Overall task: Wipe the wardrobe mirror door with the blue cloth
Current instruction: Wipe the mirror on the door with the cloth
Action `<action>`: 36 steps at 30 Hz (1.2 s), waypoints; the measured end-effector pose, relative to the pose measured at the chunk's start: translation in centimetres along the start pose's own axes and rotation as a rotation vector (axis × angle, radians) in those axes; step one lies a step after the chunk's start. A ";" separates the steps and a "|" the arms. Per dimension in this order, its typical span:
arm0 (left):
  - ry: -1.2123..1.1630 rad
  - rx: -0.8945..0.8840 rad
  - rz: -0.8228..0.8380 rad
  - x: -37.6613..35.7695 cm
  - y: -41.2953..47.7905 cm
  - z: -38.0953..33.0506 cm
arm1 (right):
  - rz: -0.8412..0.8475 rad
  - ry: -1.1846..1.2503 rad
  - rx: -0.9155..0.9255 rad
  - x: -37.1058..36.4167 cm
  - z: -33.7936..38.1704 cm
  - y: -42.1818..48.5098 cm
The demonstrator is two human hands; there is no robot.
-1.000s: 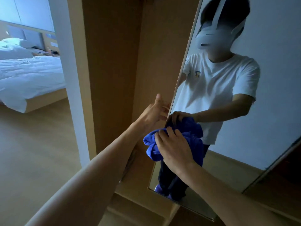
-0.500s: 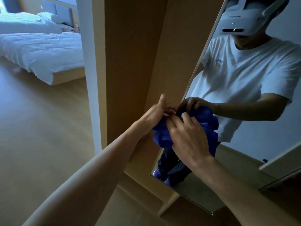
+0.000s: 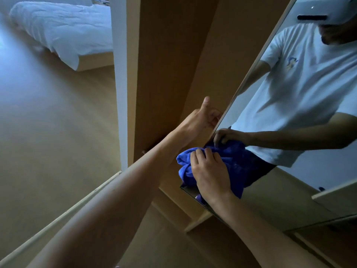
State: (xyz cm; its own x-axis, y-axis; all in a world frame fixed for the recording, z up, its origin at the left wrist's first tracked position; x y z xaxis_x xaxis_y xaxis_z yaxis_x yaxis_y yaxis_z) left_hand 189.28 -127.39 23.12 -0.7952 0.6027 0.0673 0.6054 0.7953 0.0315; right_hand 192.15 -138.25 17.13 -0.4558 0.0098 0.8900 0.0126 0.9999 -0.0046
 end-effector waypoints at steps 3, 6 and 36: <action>0.011 0.016 0.021 -0.1 0.0 0.4 | 0.042 0.003 0.025 -1.2 0.9 0.2; 0.020 0.035 0.034 -0.1 -0.1 0.9 | 0.047 0.022 0.013 -1.9 1.1 0.2; -0.098 0.109 0.276 -0.2 0.5 11.4 | 0.150 0.075 -0.132 -9.4 6.9 1.4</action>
State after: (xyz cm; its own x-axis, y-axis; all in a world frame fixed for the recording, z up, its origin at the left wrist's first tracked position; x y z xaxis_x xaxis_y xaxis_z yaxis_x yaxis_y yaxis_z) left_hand 189.34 -126.31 11.75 -0.6042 0.7959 -0.0383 0.7957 0.6001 -0.0816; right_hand 190.33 -136.86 5.62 -0.3730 0.1531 0.9151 0.1943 0.9773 -0.0843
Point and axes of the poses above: each hand's wrist, its own y-axis towards the middle knuckle, its own x-axis out of the back of the hand, z = x × y, the point moved 6 cm from there along y, towards the middle knuckle, and after that the axes turned 1 degree about z, right-handed, at the moved point
